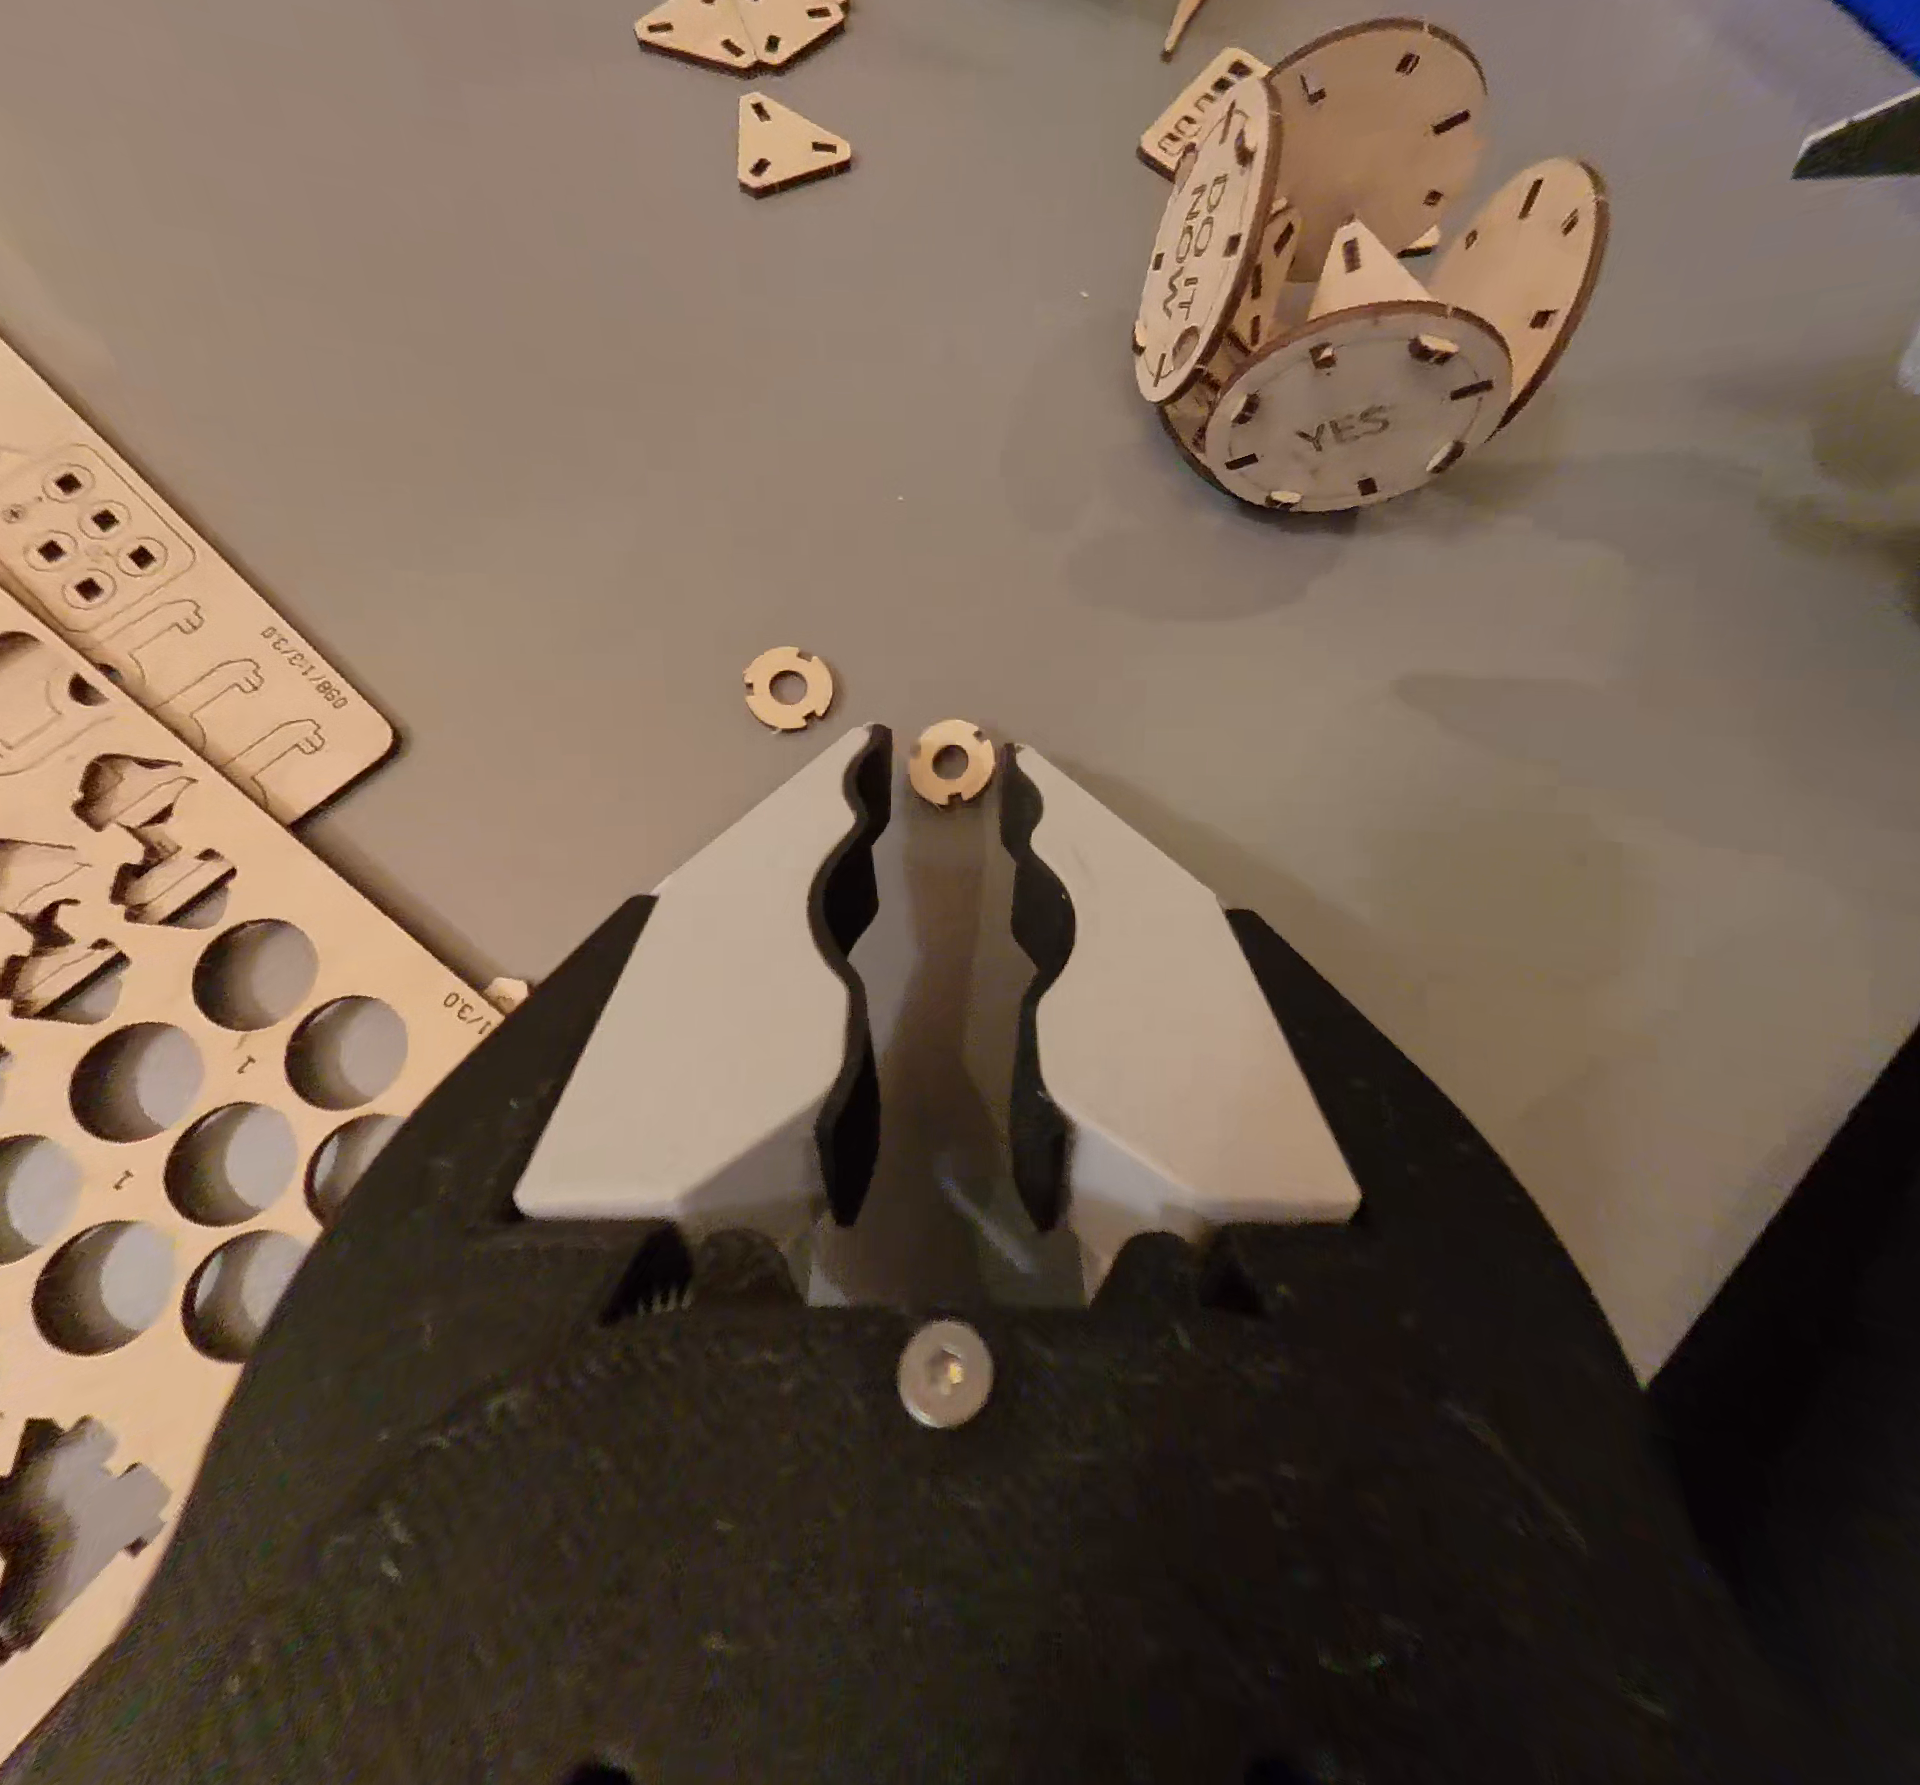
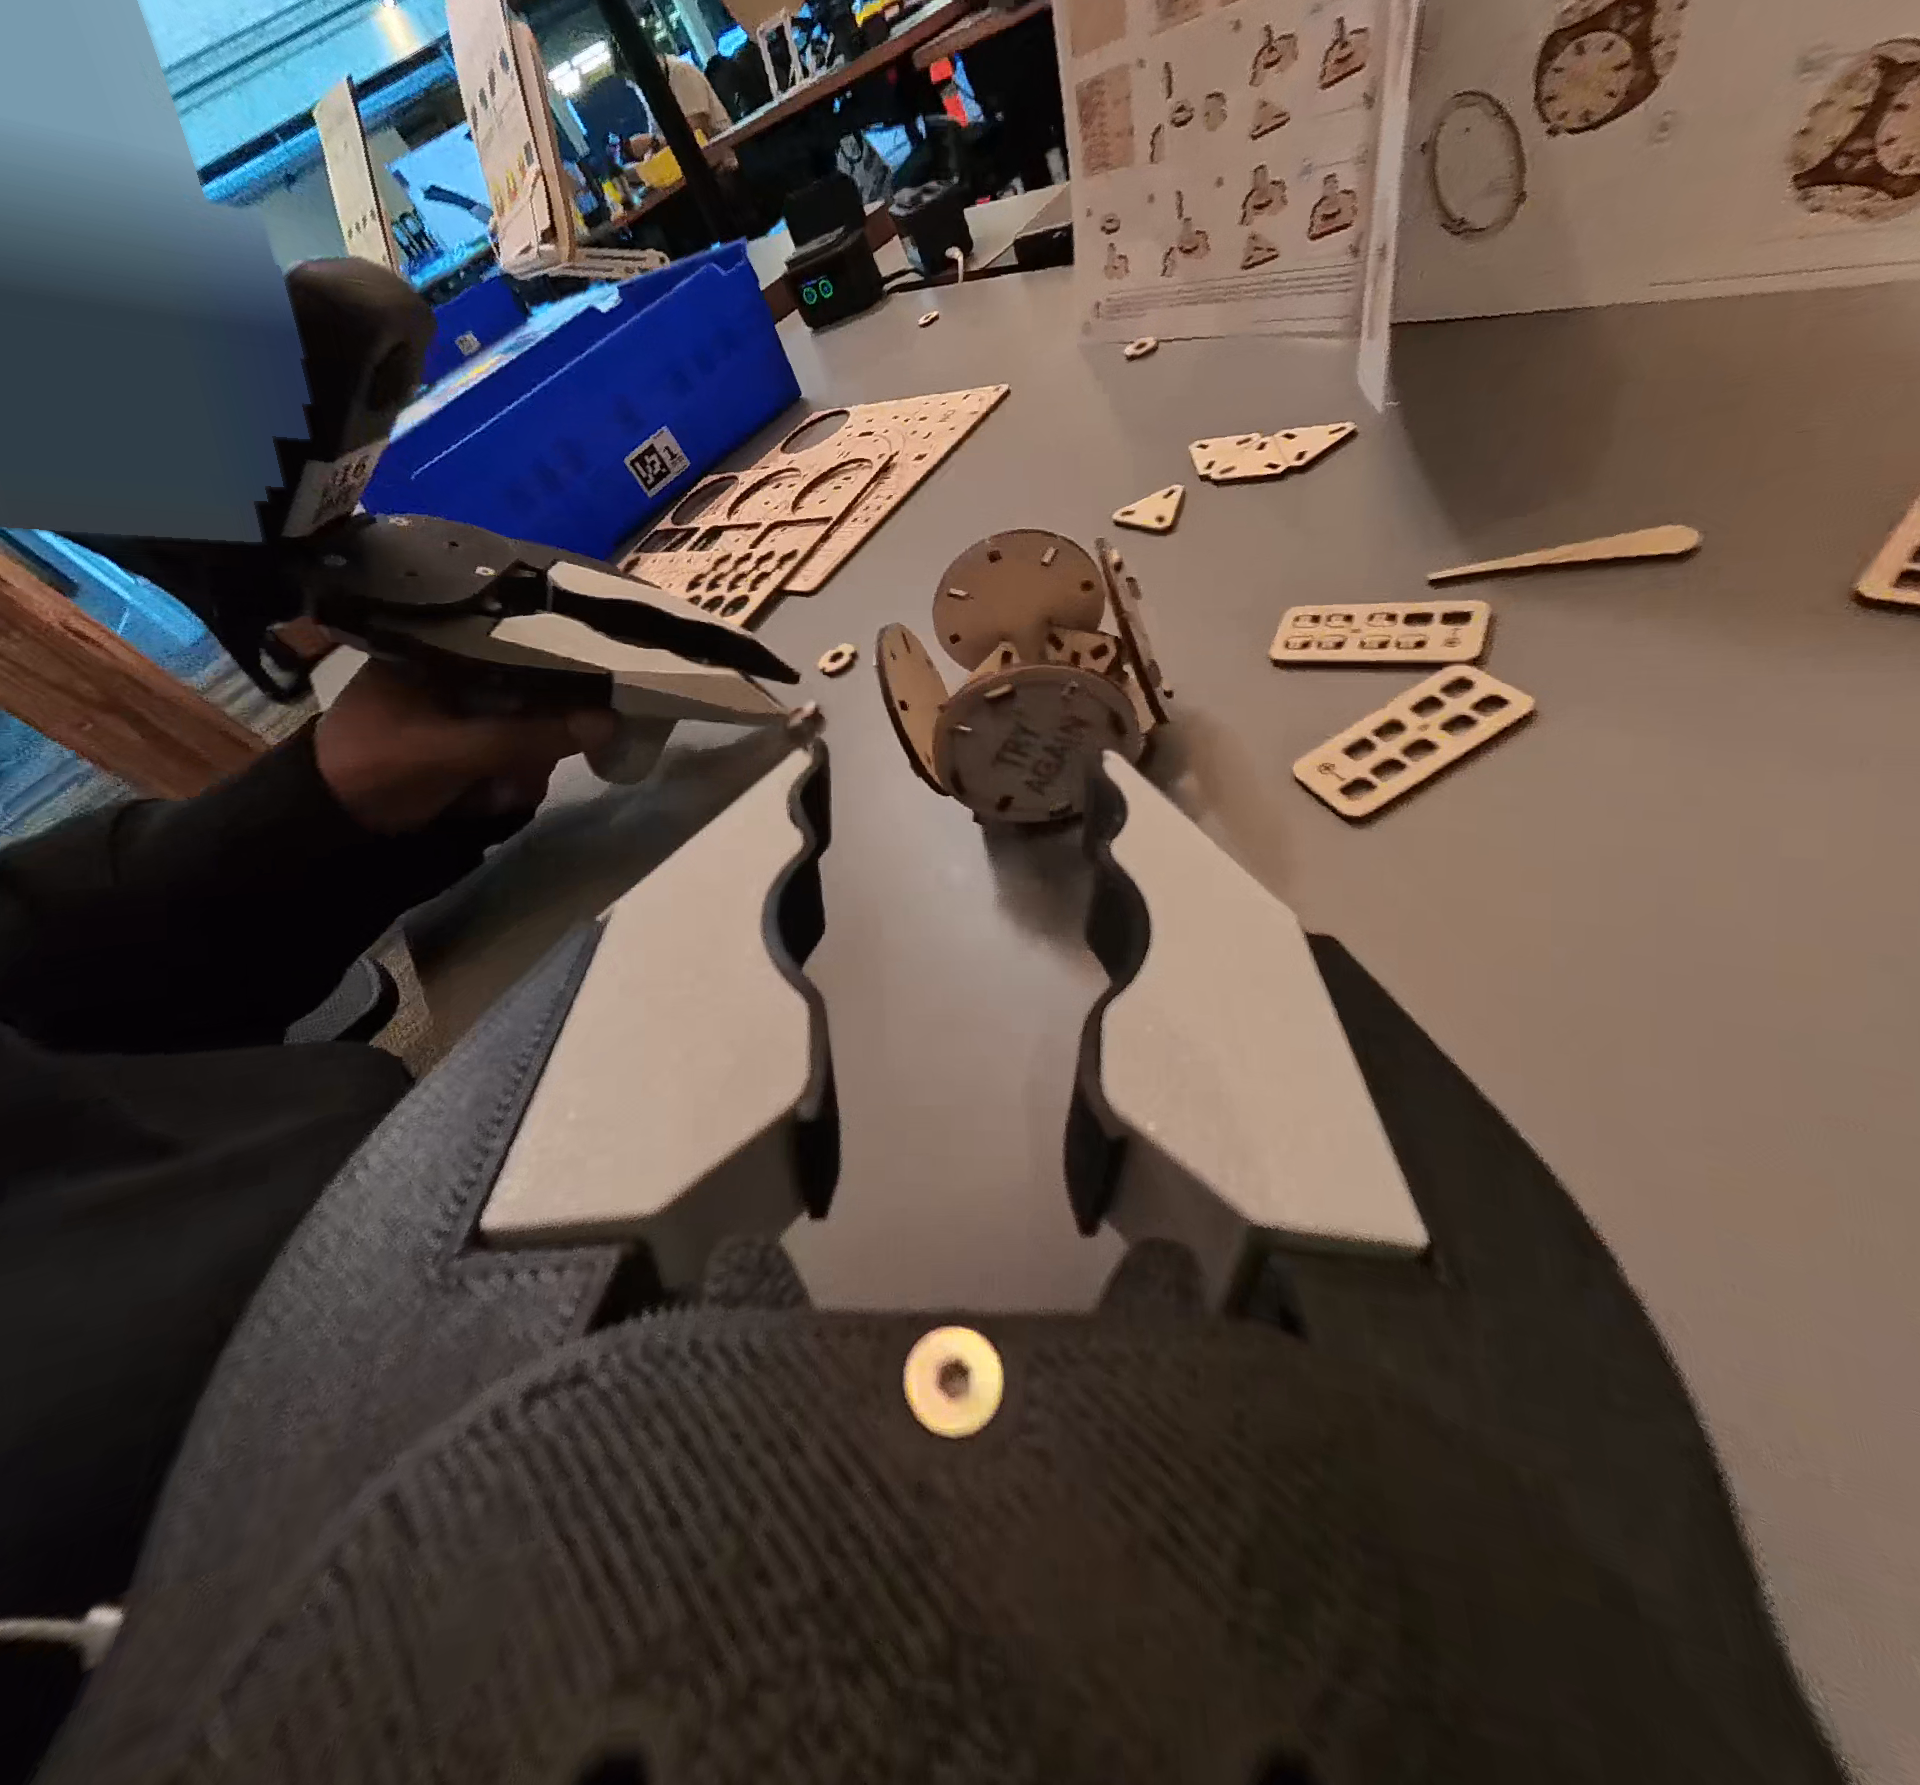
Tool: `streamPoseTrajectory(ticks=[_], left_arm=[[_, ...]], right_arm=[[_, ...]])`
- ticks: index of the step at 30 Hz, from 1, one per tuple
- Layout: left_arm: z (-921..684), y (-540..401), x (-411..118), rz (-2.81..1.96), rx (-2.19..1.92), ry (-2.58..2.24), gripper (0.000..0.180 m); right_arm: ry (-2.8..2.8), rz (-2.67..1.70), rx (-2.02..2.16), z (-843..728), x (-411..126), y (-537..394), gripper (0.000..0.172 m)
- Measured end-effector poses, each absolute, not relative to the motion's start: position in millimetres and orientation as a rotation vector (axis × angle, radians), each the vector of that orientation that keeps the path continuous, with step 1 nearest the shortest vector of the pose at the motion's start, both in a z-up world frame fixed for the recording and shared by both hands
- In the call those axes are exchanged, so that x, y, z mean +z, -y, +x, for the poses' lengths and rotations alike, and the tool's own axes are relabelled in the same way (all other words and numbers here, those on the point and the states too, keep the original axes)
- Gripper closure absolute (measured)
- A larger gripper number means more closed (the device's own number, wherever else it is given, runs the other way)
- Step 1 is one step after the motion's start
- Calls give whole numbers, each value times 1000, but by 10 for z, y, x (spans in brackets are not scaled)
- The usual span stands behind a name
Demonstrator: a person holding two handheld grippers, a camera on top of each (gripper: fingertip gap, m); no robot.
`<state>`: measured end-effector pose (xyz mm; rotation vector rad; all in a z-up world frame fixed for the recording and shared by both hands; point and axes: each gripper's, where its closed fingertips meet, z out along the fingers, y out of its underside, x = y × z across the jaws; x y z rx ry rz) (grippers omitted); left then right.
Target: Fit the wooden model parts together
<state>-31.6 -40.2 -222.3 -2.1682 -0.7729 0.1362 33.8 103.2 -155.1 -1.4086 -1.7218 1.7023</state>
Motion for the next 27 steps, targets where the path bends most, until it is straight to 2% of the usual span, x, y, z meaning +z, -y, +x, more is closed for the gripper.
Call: streamPoseTrajectory(ticks=[2,10,12,14,21,27], left_arm=[[-317,430,-2245,-2189,159,774,153],[-629,514,-2200,-2144,198,871,148],[-650,477,-2277,-2164,165,889,151],[-660,446,-2316,-2164,151,904,164],[-411,227,-2270,-2179,7,842,165],[-592,135,-1931,-2095,15,781,145]], right_arm=[[1688,-1431,1723,316,-1577,-1083,123],[1619,-1419,1890,266,-1465,-1158,131],[1590,-1397,1901,279,-1426,-1180,128],[1558,-1378,1912,294,-1387,-1206,124],[1522,-1412,1951,267,-1382,-1252,118],[1533,-1417,1964,252,-1388,-1235,117]])
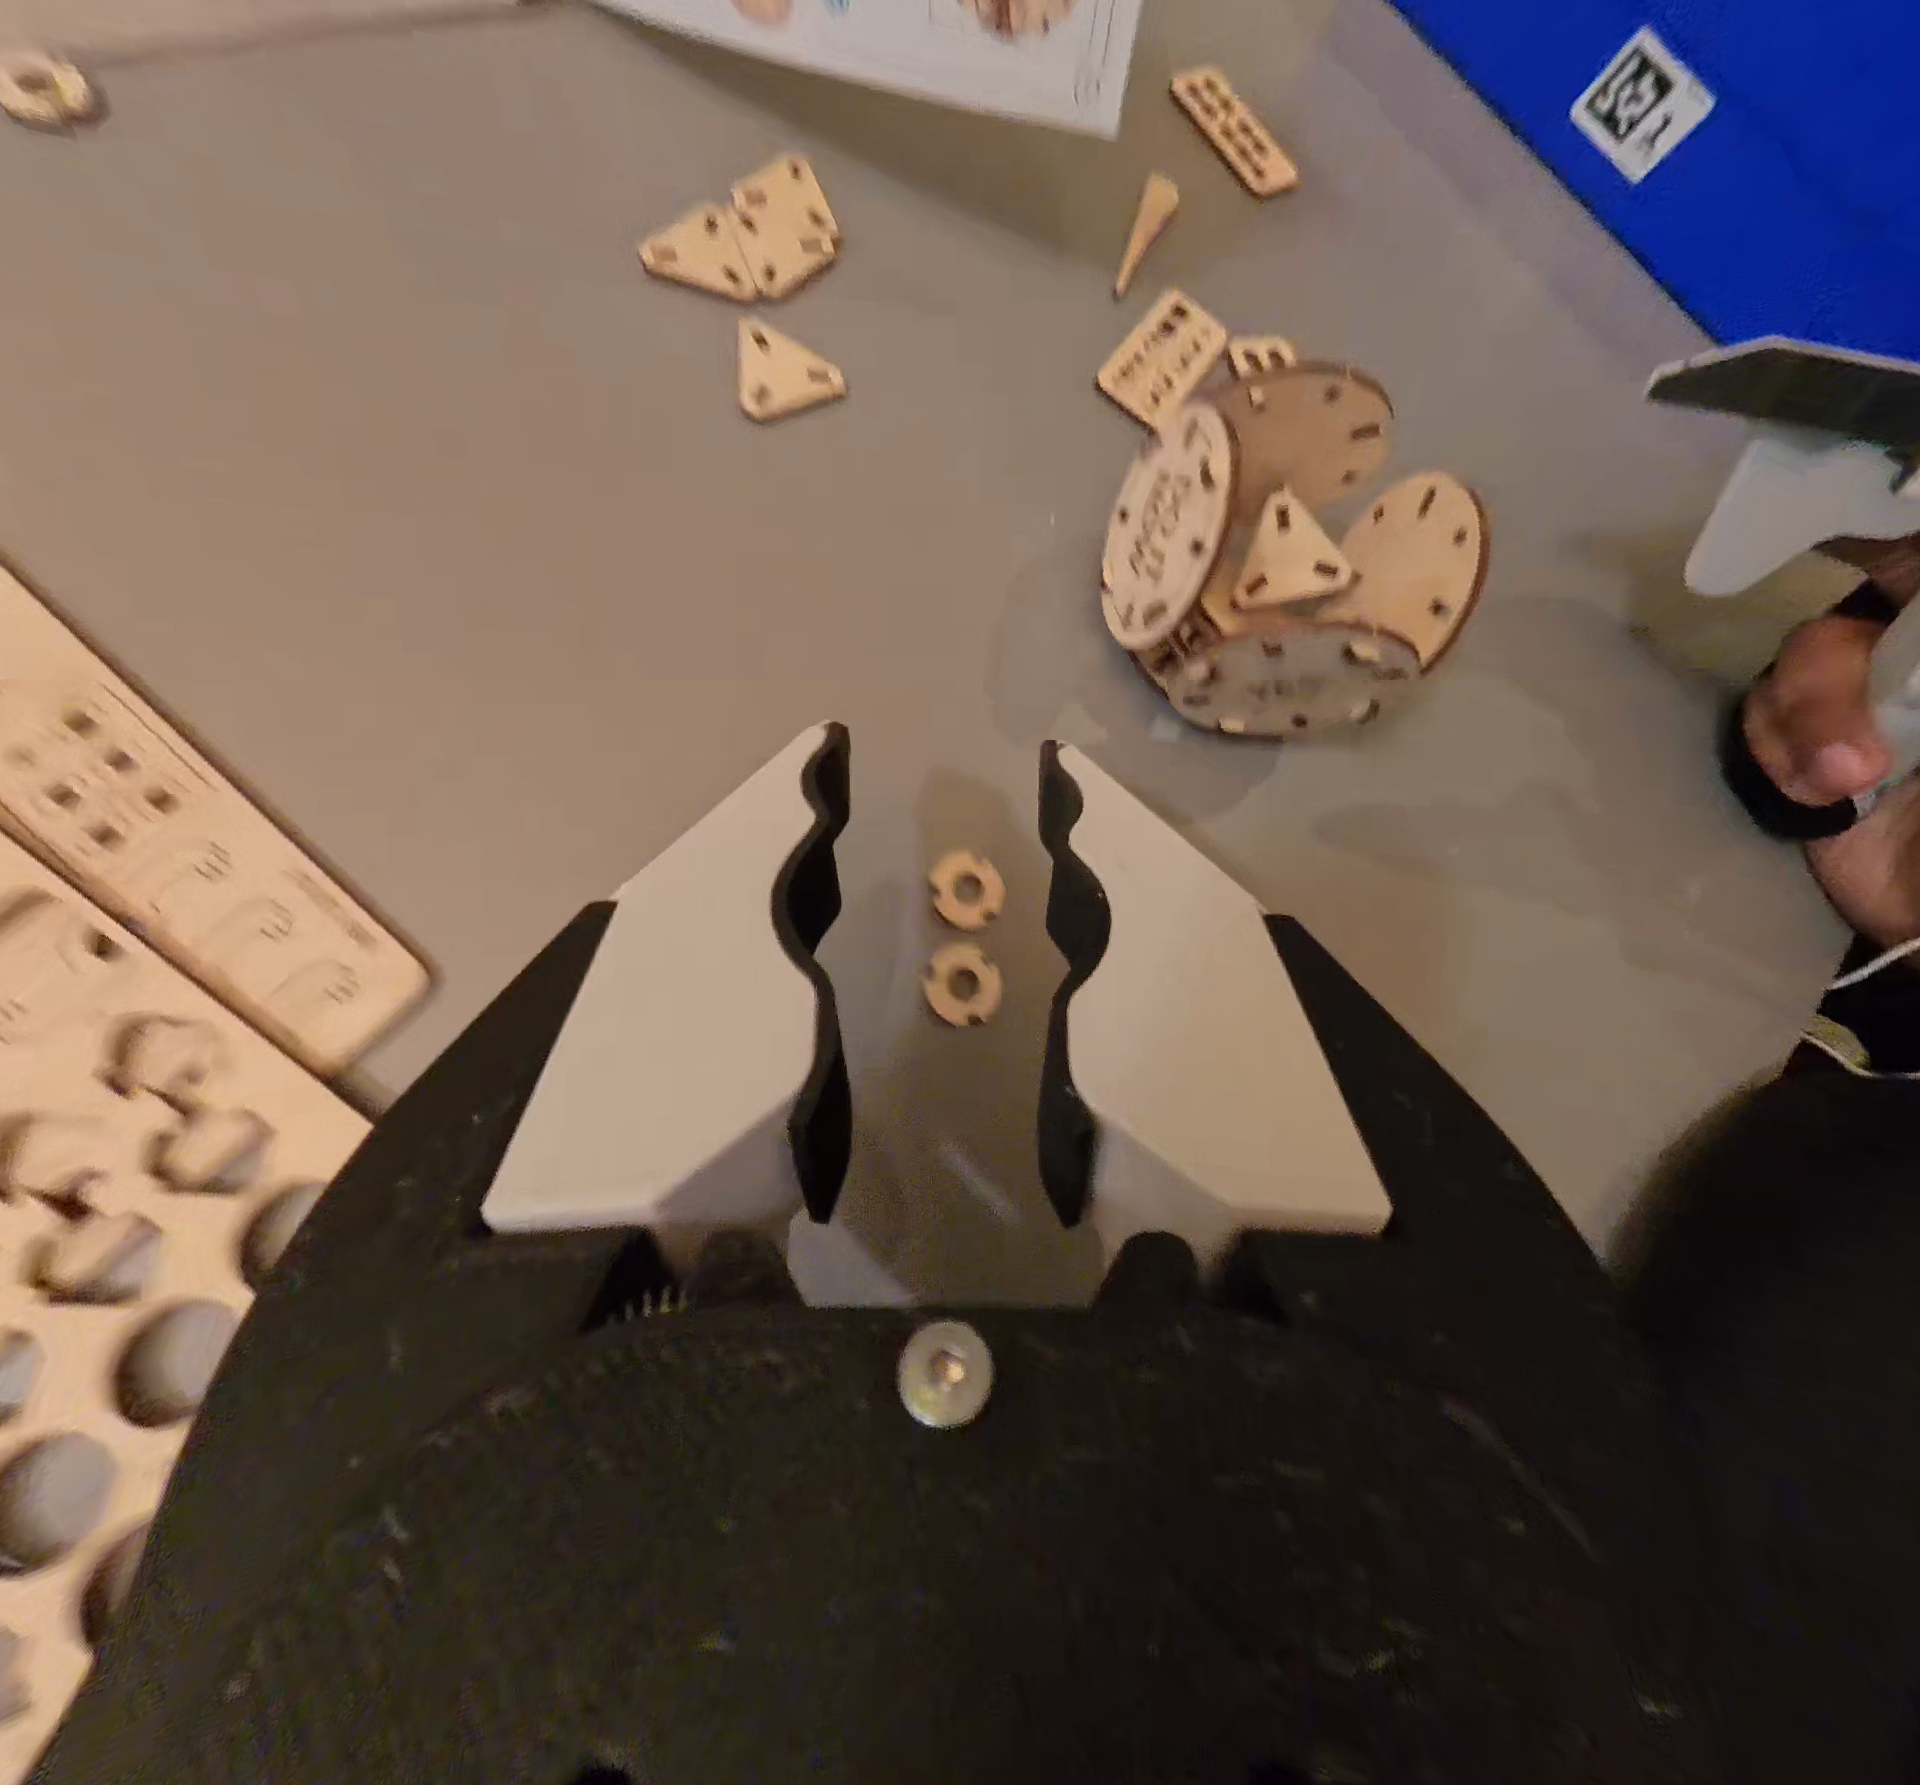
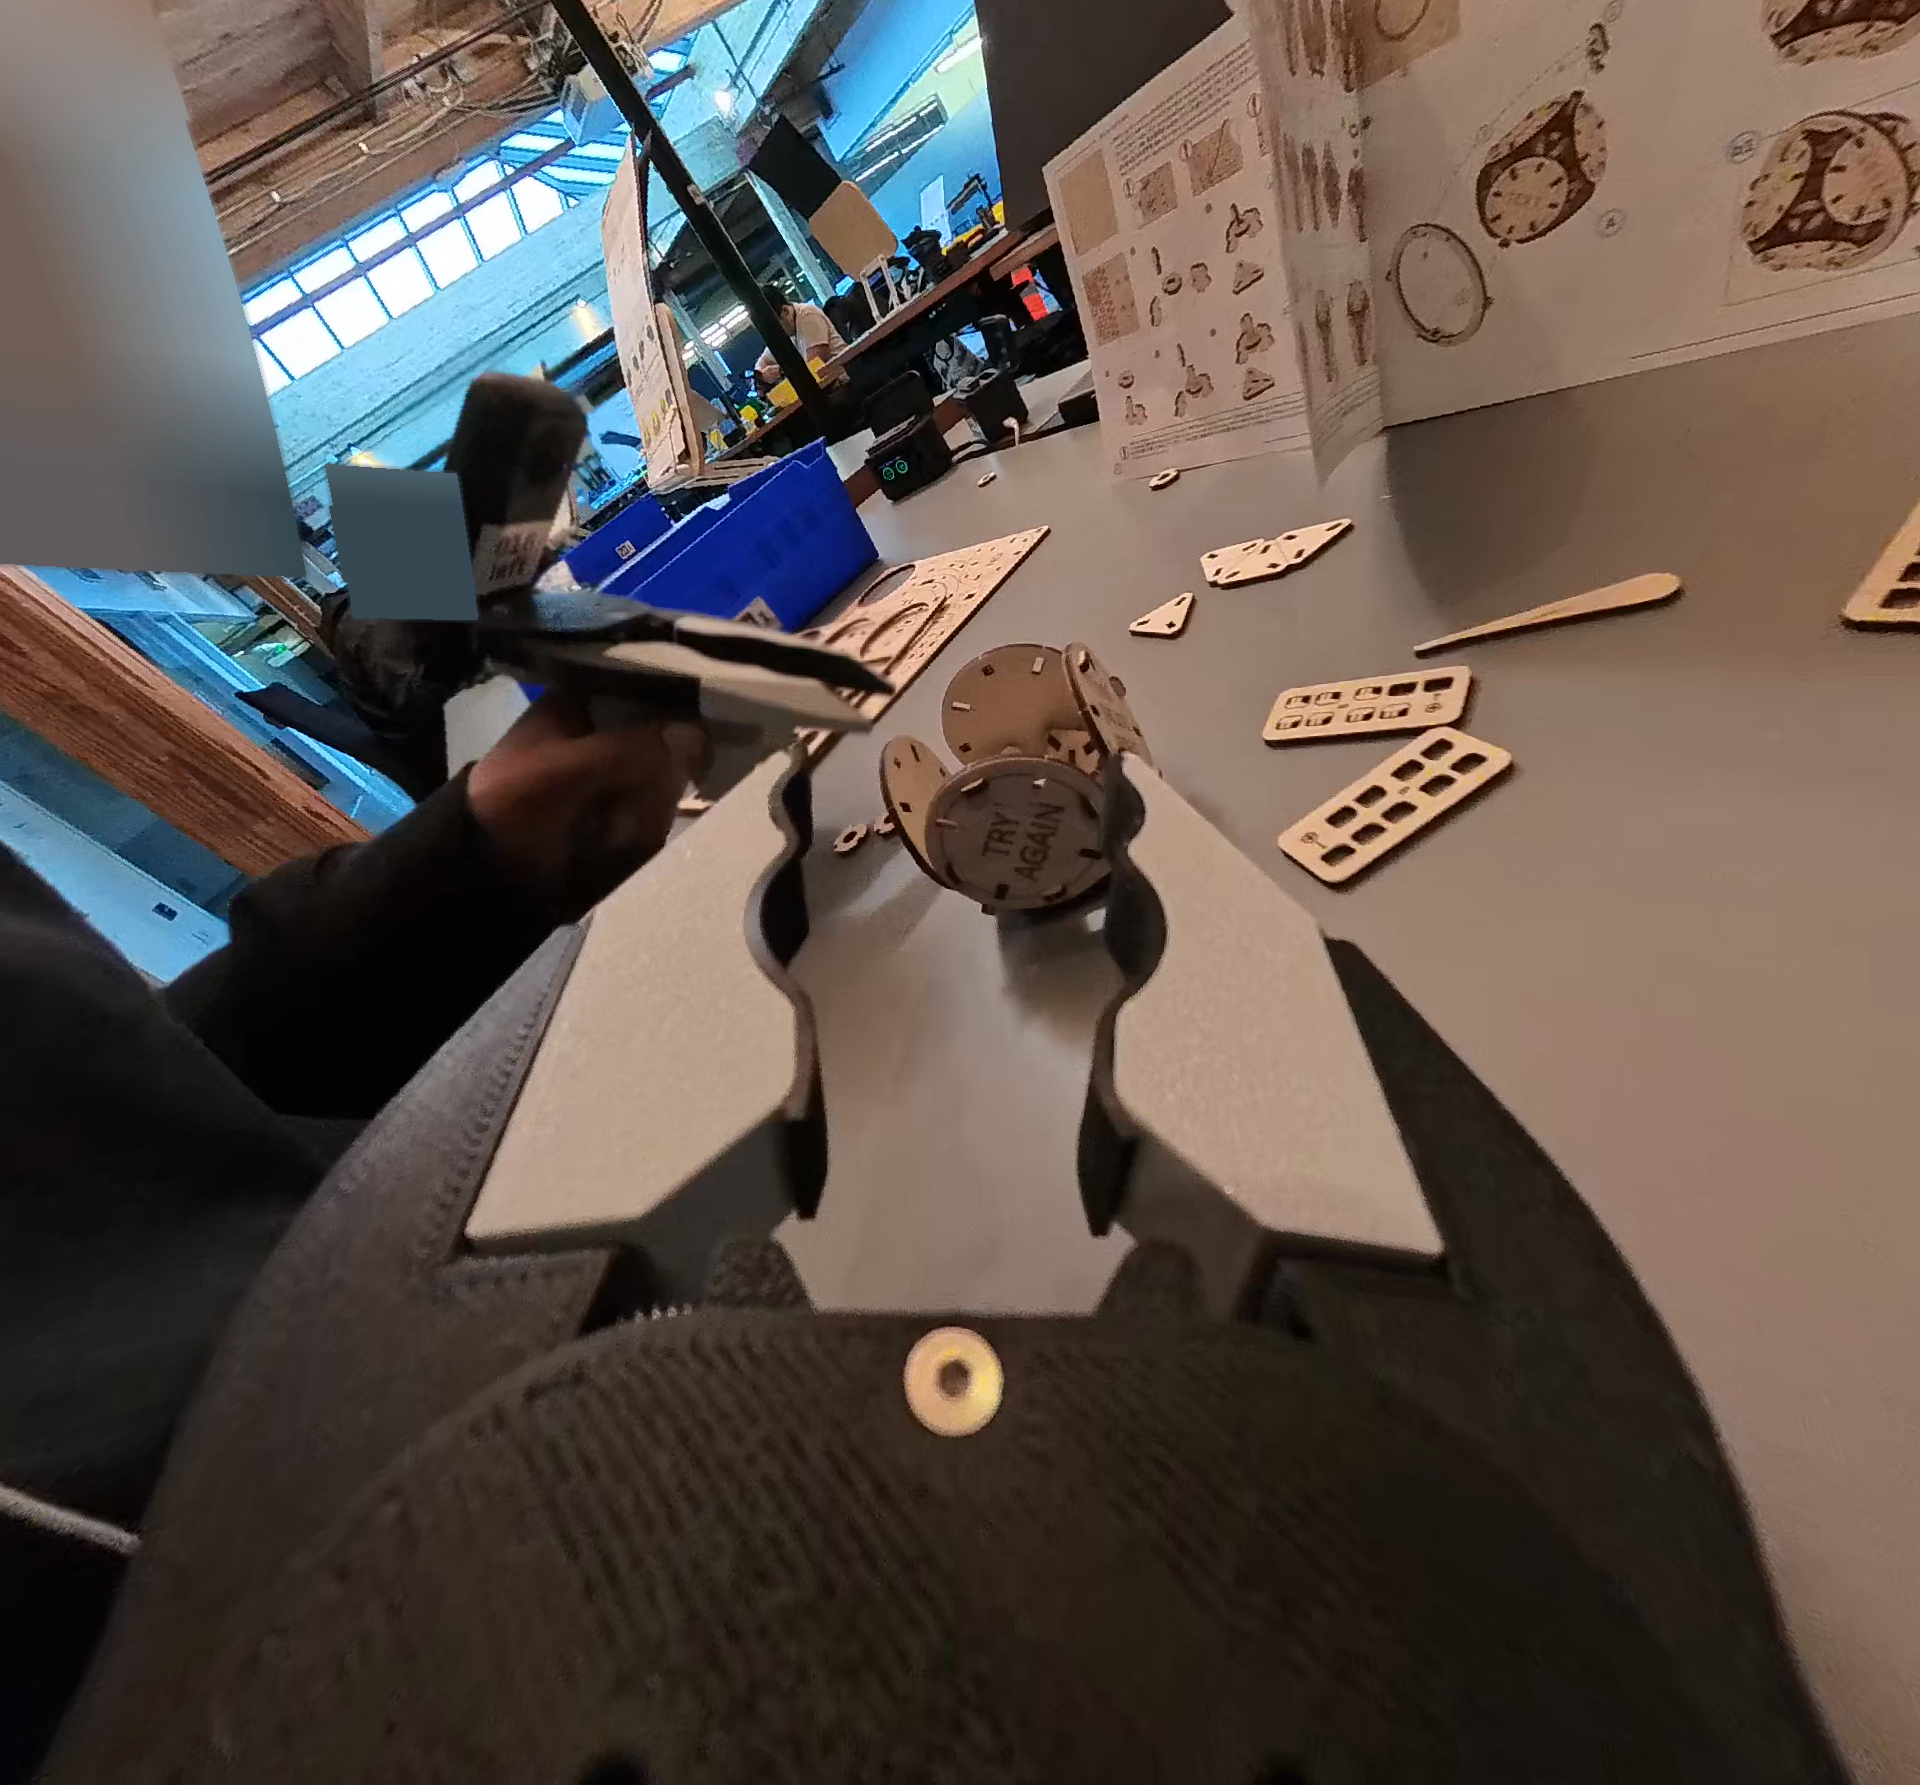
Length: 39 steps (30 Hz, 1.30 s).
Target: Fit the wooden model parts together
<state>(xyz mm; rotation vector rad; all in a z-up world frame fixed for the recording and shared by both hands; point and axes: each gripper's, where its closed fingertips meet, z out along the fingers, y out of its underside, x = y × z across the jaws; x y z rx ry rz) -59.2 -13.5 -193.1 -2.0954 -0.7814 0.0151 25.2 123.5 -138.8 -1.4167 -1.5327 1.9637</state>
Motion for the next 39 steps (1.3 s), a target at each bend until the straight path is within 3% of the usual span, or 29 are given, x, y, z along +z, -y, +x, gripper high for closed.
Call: streamPoseTrajectory(ticks=[5,16,19,28,39], left_arm=[[-1623,115,-1744,-2145,327,730,149],[-3065,-9,-2247,-2345,478,874,149],[-3010,-23,-2326,-2369,392,870,166],[-1601,-114,-1803,-2389,135,609,166],[-486,410,-2167,-2408,-66,762,166]], right_arm=[[1519,-1421,1993,243,-1377,-1244,117],[1378,-1436,2070,241,-1302,-1405,115],[1359,-1441,2133,211,-1288,-1415,113],[1346,-1437,2151,184,-1278,-1425,113],[1401,-1386,2150,209,-1257,-1327,113]])
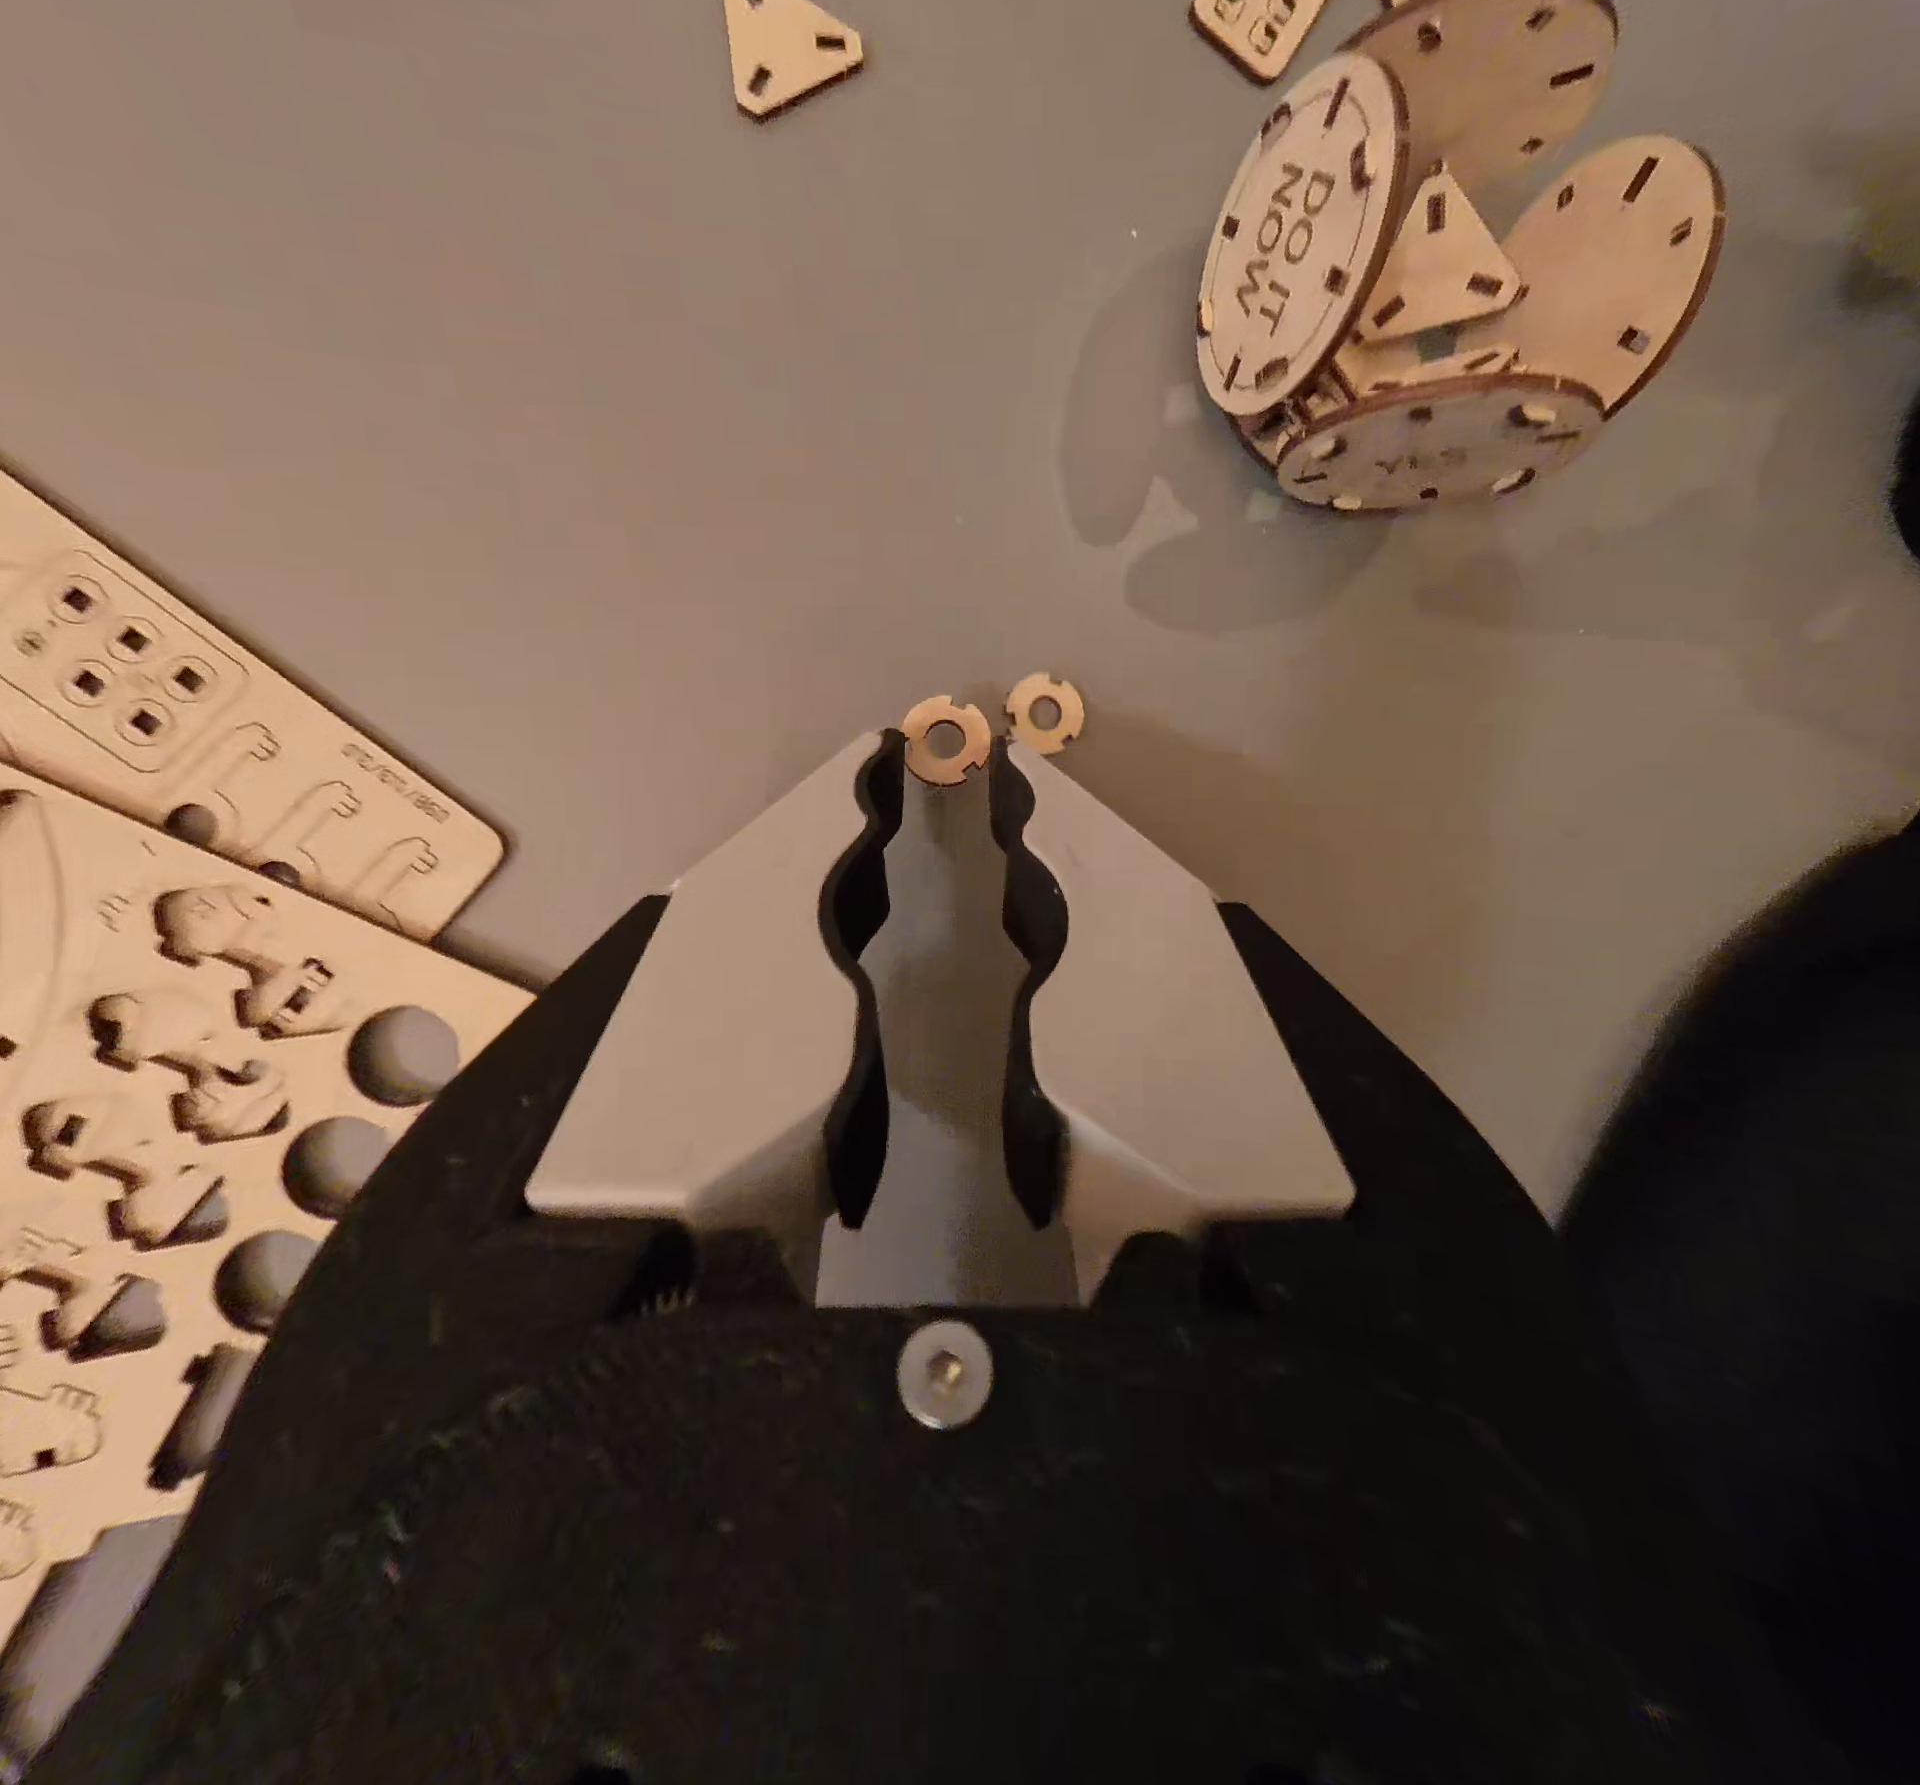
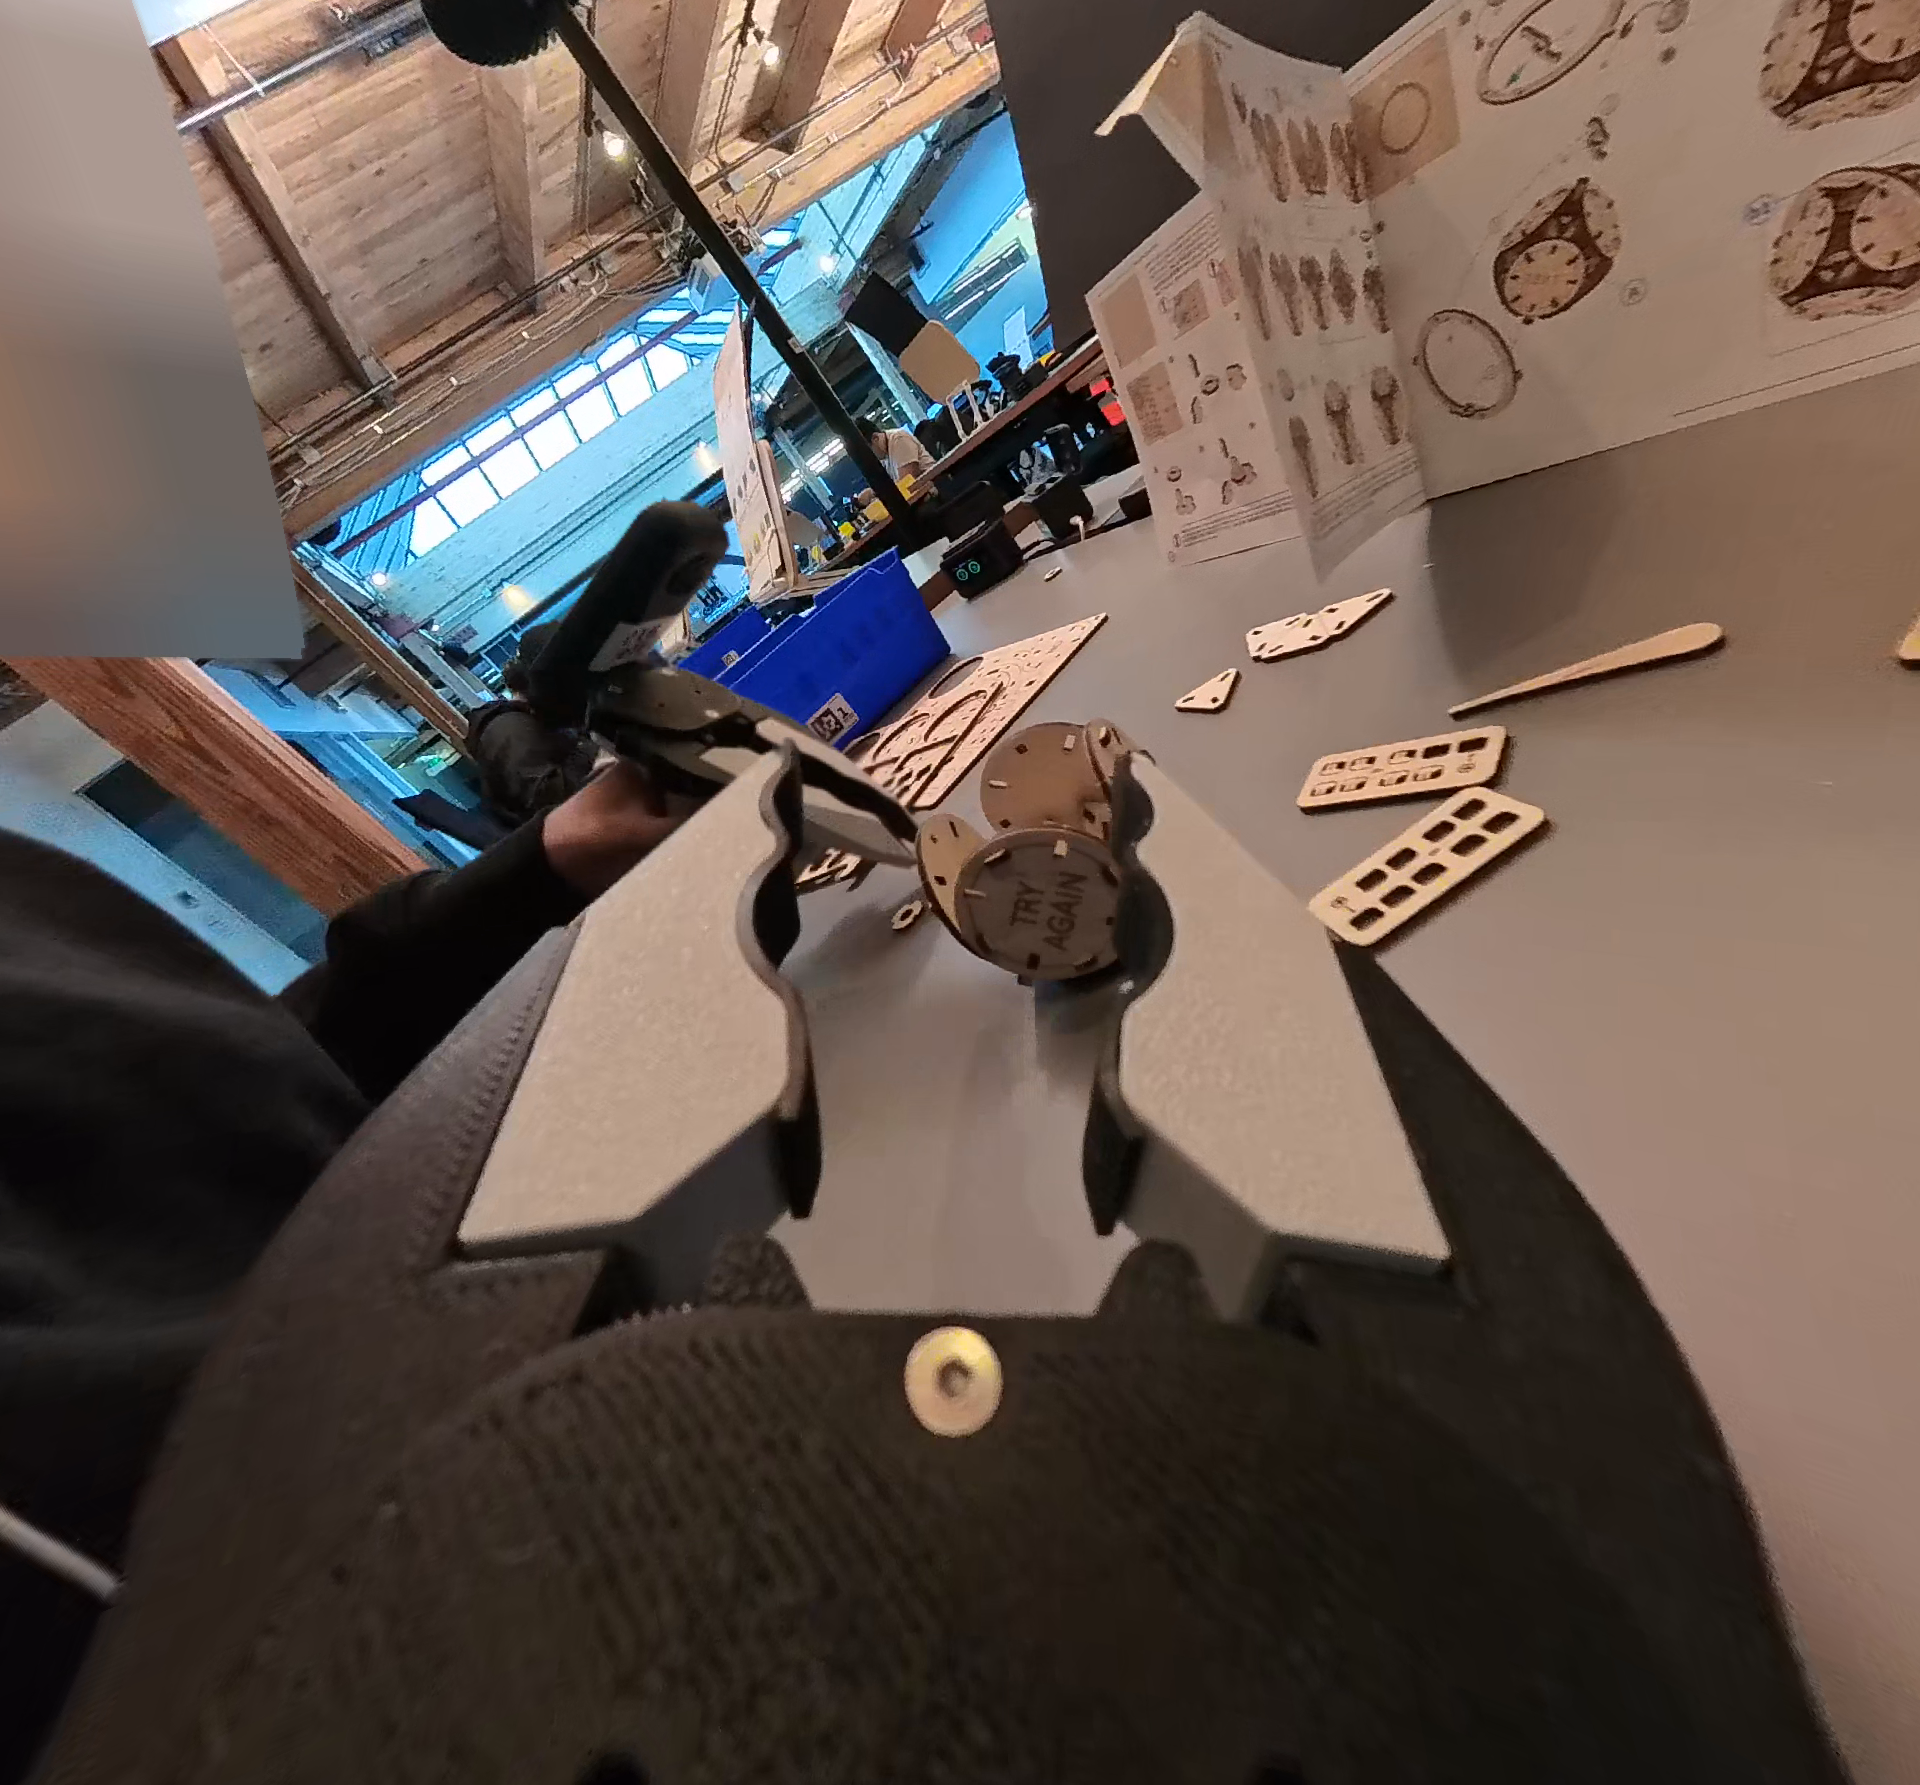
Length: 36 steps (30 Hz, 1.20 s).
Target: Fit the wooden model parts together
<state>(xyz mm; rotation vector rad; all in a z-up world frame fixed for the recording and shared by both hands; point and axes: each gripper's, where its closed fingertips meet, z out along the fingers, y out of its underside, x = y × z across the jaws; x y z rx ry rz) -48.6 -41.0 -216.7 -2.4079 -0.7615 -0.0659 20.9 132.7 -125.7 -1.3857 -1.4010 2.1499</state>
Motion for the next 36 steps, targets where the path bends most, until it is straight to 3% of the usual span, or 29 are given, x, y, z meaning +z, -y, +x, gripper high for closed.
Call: streamPoseTrajectory(ticks=[4,7,10,15,17,20,28,36], left_arm=[[-405,393,-2225,-2418,-79,740,165],[-451,391,-2148,-2371,-77,751,149],[-577,446,-1975,-2320,-57,751,147],[-1455,978,-1677,-2331,328,820,149],[-1974,1182,-1565,-2271,435,899,130],[-2787,1420,-1465,-2142,447,1079,128],[-4387,2235,-1913,-2127,544,1681,135],[-4457,2230,-2210,-2238,441,1703,138]], right_arm=[[1390,-1376,2147,224,-1243,-1336,114],[1378,-1373,2133,233,-1237,-1352,114],[1370,-1377,2135,232,-1236,-1363,114],[1365,-1381,2153,223,-1236,-1366,114],[1367,-1379,2156,218,-1234,-1360,113],[1364,-1375,2160,219,-1228,-1362,113],[1271,-1384,2171,224,-1195,-1496,114],[1277,-1398,2188,196,-1209,-1501,115]])
